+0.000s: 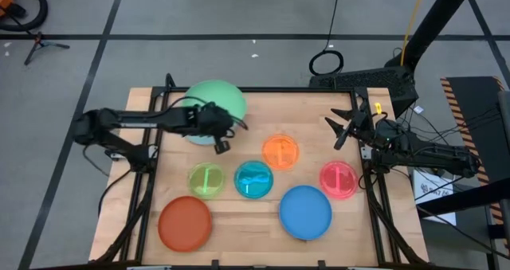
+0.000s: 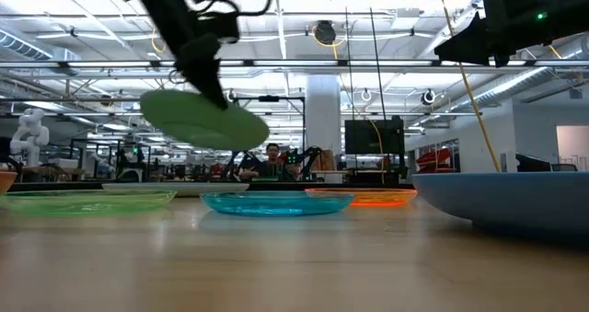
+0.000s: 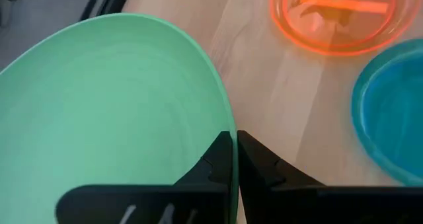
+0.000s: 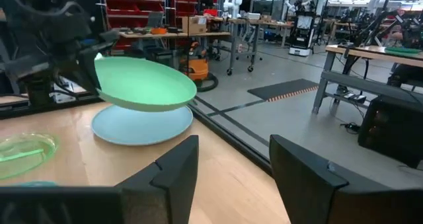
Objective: Stack plastic plates
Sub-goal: Stack the green plate on top of the gray plate, then stack the orange plate on top of the green plate
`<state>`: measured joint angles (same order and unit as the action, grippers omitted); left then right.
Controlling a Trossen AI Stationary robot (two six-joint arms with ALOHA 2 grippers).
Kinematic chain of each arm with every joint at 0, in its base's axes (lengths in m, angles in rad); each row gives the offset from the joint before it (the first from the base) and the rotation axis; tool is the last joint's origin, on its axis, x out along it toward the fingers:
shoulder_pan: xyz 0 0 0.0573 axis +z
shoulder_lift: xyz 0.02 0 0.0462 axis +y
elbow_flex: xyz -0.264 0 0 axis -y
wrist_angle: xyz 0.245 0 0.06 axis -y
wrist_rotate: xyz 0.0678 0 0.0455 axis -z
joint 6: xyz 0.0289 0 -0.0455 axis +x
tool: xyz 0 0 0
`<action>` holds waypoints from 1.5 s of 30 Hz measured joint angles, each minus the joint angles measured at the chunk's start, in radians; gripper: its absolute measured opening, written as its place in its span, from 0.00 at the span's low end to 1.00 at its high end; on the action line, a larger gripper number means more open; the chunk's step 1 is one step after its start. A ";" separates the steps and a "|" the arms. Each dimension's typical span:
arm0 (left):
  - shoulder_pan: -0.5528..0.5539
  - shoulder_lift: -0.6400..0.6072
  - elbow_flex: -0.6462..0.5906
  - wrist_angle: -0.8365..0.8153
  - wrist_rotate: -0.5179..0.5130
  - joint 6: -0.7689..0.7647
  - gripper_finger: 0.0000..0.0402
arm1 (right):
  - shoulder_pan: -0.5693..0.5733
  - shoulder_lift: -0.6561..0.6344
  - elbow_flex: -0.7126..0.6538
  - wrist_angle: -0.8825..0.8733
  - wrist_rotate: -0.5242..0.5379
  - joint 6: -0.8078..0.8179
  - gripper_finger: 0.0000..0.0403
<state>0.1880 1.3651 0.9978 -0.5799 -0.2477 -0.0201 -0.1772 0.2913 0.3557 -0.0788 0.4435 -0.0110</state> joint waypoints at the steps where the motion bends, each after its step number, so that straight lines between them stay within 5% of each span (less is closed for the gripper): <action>1: 0.004 -0.026 -0.050 0.041 -0.009 -0.001 0.03 | 0.000 0.000 0.000 0.000 0.000 0.001 0.44; 13: 0.089 -0.072 -0.339 0.281 -0.034 -0.019 0.03 | 0.000 0.051 0.000 -0.005 -0.043 0.166 0.44; 45: 0.086 -0.067 -0.348 0.301 -0.015 -0.046 0.10 | 0.010 0.343 0.000 0.006 -0.291 0.700 0.44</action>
<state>0.2741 1.2984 0.6502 -0.2787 -0.2626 -0.0666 -0.1672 0.6345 0.3557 -0.0723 0.1520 0.6894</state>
